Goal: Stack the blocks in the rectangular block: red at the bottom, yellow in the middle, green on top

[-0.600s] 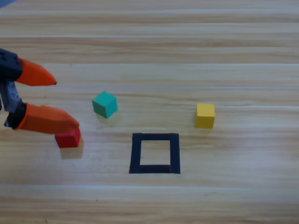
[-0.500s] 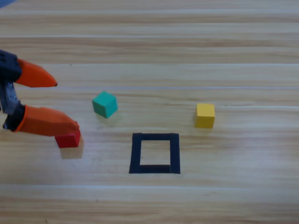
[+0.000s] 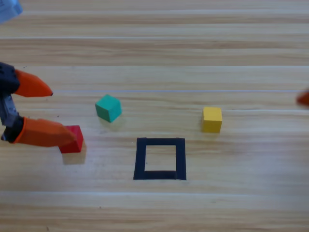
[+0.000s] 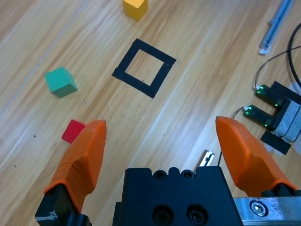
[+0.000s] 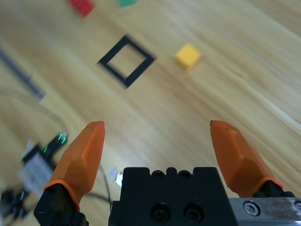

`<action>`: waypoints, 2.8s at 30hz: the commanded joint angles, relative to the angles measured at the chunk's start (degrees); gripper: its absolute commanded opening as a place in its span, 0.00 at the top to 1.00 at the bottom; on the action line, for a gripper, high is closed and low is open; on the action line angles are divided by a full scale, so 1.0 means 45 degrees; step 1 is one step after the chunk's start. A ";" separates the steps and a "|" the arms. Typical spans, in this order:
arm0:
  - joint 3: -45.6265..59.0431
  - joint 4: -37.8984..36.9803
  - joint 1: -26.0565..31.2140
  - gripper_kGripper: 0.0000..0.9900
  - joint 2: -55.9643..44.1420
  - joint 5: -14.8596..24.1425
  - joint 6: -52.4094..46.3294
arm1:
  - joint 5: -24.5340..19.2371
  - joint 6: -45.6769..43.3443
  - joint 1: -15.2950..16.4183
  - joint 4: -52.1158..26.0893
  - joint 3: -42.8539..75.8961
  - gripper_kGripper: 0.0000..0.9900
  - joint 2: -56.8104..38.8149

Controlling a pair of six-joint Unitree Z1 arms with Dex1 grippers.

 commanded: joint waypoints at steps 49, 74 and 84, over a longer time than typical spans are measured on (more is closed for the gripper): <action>-0.2804 0.1486 0.2489 0.03 1.0070 0.3900 -0.9921 | -0.0242 0.6729 -0.2695 0.2149 -0.7923 0.18 1.4294; -0.2179 0.0256 0.2547 0.78 1.0480 0.4154 -0.9530 | -0.0008 0.5850 -0.2363 0.2969 -0.6771 1.00 1.0720; -0.3526 0.0881 0.0770 0.99 0.9133 0.4388 -0.9198 | -0.0125 0.5694 -0.2363 0.3497 -0.6751 1.00 1.0153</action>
